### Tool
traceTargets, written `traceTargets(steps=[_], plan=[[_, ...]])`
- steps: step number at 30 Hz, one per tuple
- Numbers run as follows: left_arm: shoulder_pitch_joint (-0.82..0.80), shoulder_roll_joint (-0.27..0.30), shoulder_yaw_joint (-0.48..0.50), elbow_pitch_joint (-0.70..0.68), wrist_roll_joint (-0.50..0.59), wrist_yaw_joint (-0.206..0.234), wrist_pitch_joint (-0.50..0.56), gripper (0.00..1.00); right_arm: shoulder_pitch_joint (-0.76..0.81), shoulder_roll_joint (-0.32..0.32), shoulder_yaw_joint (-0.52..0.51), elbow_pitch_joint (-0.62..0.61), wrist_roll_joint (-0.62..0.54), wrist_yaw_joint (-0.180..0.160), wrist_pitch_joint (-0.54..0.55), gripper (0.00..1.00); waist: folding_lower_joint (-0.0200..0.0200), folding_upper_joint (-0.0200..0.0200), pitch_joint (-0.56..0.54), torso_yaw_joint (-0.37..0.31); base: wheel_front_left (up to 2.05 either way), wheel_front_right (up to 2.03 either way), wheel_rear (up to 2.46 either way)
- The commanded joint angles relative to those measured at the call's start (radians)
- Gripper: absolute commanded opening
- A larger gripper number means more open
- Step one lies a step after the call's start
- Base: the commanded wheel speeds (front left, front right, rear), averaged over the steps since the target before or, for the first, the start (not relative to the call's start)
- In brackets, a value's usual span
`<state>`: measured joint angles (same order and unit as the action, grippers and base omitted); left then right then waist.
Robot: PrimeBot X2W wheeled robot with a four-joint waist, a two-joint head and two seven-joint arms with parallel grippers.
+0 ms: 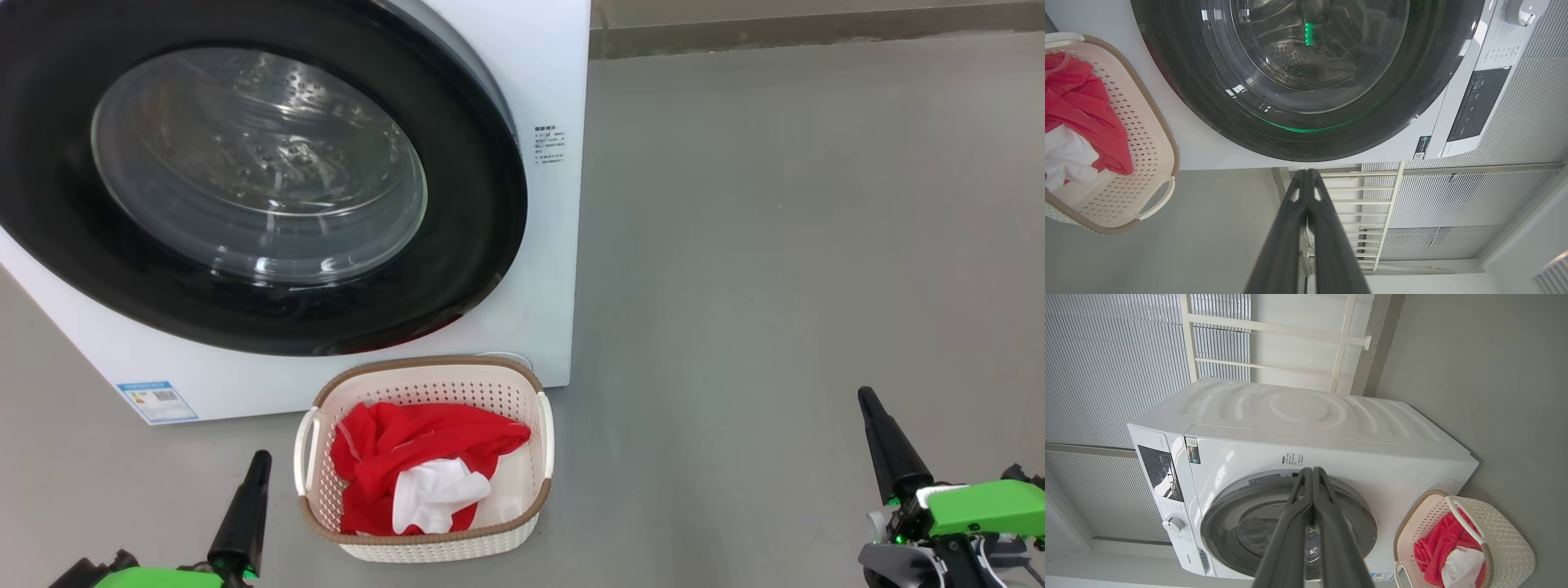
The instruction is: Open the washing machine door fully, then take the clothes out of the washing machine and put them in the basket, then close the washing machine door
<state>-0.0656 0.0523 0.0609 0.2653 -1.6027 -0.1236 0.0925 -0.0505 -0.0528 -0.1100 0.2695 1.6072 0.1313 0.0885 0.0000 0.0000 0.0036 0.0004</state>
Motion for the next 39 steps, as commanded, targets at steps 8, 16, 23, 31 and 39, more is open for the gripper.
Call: traceTargets(steps=[8, 16, 23, 31, 39], plan=[[-0.041, 0.009, 0.037, -0.021, -0.019, -0.007, 0.008, 0.0, -0.055, -0.013, 0.017, -0.026, 0.019, -0.001, 0.008, 0.0, 0.0, 0.0, -0.001, 0.0, 0.0, 0.0, 0.0], [-0.041, 0.008, 0.039, -0.021, -0.017, -0.007, 0.01, 0.0, -0.056, -0.011, 0.015, -0.026, 0.017, -0.001, 0.01, 0.0, 0.0, 0.0, -0.001, 0.0, 0.0, 0.0, 0.0], [-0.041, 0.007, 0.04, -0.021, -0.016, -0.007, 0.011, 0.0, -0.056, -0.01, 0.013, -0.026, 0.016, -0.001, 0.011, 0.0, 0.0, 0.0, -0.001, 0.0, 0.0, 0.0, 0.0], [-0.041, 0.006, 0.042, -0.021, -0.015, -0.007, 0.012, 0.0, -0.056, -0.009, 0.011, -0.026, 0.014, -0.001, 0.013, 0.0, 0.0, 0.0, -0.001, 0.0, 0.0, 0.0, 0.0], [-0.042, 0.005, 0.043, -0.02, -0.014, -0.007, 0.013, 0.0, -0.056, -0.007, 0.009, -0.025, 0.012, -0.001, 0.014, 0.0, 0.0, 0.0, -0.001, 0.0, 0.0, 0.0, 0.0]])
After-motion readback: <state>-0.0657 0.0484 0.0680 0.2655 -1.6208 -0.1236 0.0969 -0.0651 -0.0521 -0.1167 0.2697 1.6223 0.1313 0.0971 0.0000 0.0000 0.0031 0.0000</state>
